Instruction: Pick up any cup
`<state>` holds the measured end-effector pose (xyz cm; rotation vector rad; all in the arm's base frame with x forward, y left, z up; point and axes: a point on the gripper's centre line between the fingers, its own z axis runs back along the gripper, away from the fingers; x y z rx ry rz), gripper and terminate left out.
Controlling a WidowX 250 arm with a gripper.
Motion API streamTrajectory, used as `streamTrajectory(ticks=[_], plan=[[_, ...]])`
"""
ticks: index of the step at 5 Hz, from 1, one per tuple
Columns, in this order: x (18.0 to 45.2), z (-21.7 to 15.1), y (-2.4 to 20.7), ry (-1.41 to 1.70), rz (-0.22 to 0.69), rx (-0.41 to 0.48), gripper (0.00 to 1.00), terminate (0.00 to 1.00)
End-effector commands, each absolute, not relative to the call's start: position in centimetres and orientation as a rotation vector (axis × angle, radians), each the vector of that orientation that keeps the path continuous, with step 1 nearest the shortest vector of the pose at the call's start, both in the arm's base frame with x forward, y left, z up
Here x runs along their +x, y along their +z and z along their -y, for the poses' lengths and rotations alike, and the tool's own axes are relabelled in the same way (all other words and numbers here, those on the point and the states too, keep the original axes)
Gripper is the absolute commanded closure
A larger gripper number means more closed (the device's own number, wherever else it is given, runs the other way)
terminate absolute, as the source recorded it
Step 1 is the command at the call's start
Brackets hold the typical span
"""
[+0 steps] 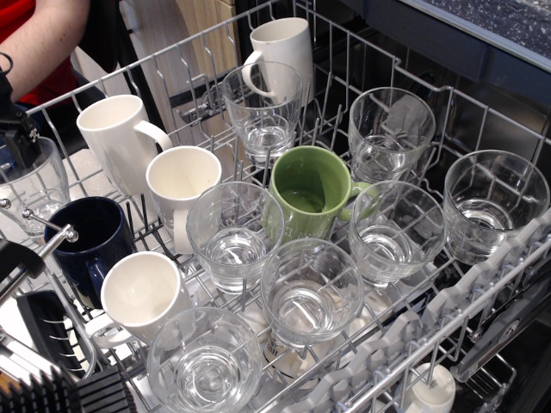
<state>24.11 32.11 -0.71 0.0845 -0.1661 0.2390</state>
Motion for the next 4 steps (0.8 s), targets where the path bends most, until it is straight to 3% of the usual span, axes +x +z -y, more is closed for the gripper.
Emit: streamTrajectory(ticks=[1, 3, 4], plan=[[24.4, -33.1, -2.3, 0.223, 0.241, 0.143, 0.00, 0.00], [25.9, -33.2, -4.2, 0.232, 0.274, 0.150, 0.00, 0.00], [26.2, -33.1, -4.7, 0.235, 0.256, 0.139, 1.00, 0.00]])
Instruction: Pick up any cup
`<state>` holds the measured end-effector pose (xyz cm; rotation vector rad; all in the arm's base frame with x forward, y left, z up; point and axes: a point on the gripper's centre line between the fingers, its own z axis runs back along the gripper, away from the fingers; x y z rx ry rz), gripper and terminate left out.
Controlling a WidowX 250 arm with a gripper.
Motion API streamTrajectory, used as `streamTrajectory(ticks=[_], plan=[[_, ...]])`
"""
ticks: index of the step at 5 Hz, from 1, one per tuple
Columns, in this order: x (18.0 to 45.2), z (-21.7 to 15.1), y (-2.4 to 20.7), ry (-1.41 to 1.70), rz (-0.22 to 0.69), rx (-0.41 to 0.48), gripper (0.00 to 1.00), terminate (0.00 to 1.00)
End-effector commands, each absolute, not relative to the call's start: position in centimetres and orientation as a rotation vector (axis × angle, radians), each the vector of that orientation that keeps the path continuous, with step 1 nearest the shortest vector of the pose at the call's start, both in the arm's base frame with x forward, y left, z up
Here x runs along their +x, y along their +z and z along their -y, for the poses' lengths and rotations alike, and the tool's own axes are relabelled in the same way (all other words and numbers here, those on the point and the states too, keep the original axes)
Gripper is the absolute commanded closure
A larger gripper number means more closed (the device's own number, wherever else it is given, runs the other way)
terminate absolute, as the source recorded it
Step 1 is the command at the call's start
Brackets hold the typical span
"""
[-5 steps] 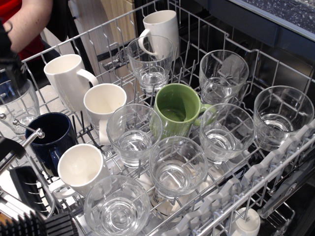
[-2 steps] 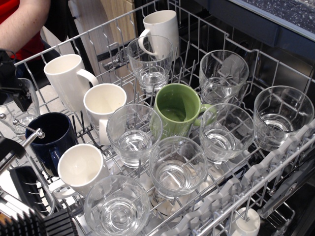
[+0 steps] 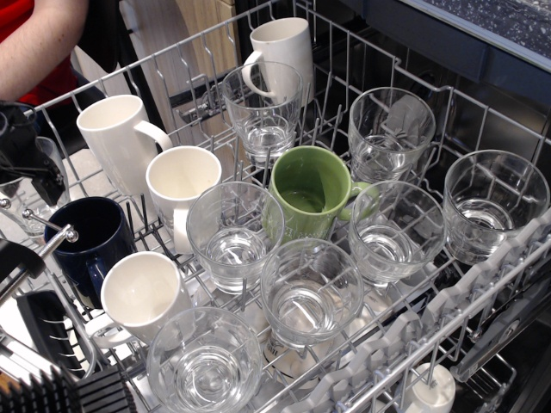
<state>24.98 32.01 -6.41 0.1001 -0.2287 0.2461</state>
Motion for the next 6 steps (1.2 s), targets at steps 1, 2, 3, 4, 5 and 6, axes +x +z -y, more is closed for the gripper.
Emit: streamTrajectory(ticks=[1, 2, 3, 4, 5, 6], plan=[[26.6, -32.9, -4.6, 0.233, 0.242, 0.131, 1.00, 0.00], [27.0, -32.9, -4.6, 0.235, 0.242, 0.120, 1.00, 0.00], [27.5, -32.2, -4.2, 0.260, 0.232, 0.113, 1.00, 0.00], [27.7, -32.0, -2.8, 0.277, 0.223, 0.090, 1.00, 0.00], [28.0, -32.1, -0.5, 0.283, 0.228, 0.095, 1.00, 0.00], [28.4, -32.0, 2.1, 0.305, 0.235, 0.111, 1.00, 0.00]])
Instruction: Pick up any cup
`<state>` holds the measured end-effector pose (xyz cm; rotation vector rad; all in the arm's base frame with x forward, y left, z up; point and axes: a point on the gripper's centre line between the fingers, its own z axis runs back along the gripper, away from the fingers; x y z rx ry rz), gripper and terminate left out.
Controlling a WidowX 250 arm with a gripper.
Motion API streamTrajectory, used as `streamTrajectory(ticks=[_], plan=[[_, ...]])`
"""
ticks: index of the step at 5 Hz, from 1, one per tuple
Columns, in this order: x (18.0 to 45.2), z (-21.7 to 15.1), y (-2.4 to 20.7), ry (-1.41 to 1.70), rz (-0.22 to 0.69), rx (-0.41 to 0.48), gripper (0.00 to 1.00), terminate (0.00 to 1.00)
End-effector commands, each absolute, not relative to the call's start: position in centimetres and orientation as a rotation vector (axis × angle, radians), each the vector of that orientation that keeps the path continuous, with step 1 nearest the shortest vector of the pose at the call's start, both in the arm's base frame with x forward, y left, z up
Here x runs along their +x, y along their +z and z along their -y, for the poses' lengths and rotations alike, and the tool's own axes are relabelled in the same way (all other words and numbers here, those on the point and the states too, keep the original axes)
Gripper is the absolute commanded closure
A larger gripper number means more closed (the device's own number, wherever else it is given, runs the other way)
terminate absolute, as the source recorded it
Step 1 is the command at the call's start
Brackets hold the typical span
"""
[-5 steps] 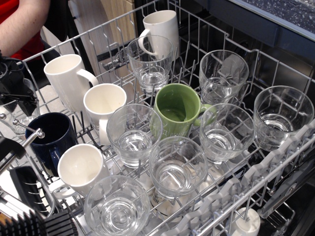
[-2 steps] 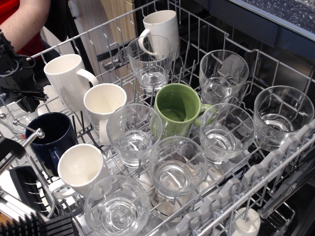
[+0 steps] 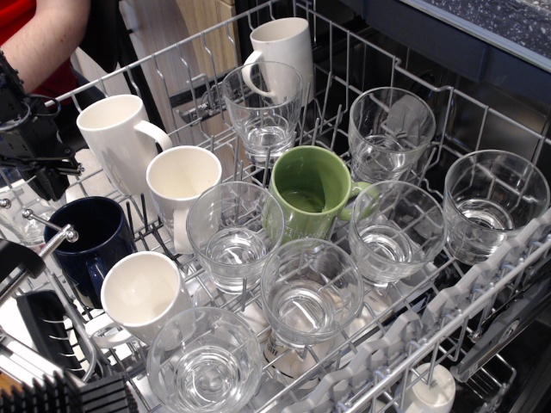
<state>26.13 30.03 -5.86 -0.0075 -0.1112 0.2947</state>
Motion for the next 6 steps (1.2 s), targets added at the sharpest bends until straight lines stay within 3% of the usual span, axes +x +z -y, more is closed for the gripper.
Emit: streamTrajectory(ticks=[1, 4, 5, 6], plan=[[28.6, -31.5, 4.5, 0.352, 0.242, 0.137, 1.00, 0.00], [30.5, -31.0, 12.6, 0.447, 0.139, 0.240, 1.00, 0.00], [31.0, -30.9, 13.9, 0.413, 0.133, 0.256, 1.00, 0.00], [30.5, -31.0, 14.4, 0.403, 0.138, 0.235, 1.00, 1.00]])
